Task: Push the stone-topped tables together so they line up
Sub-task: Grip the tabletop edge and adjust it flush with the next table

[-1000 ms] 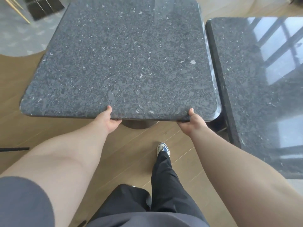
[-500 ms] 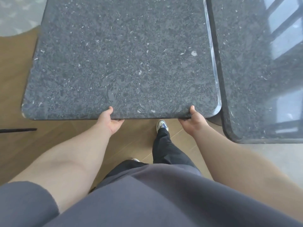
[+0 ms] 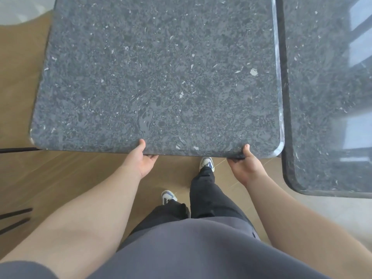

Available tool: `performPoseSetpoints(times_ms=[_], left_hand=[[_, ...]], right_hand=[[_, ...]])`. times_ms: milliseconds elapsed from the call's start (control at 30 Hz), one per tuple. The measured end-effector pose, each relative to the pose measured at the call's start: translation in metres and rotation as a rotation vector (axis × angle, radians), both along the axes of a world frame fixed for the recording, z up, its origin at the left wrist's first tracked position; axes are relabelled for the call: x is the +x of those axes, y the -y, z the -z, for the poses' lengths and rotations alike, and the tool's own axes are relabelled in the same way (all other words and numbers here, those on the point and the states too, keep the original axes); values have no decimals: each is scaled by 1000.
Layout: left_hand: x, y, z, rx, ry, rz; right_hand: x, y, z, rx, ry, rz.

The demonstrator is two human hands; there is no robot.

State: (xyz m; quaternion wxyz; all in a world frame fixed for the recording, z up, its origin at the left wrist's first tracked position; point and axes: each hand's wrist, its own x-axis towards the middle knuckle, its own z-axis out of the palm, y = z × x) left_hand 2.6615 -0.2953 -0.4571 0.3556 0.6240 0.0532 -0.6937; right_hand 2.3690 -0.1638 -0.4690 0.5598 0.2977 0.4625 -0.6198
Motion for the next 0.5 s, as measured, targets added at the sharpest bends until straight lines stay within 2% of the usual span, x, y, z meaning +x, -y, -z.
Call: performPoseSetpoints(times_ms=[167, 500], left_hand=[[-2, -1, 0, 0, 10, -19], [-4, 0, -4, -19, -1, -12]], right_hand=[[-9, -4, 8, -14, 105, -15], [-8, 0, 2, 37, 91, -41]])
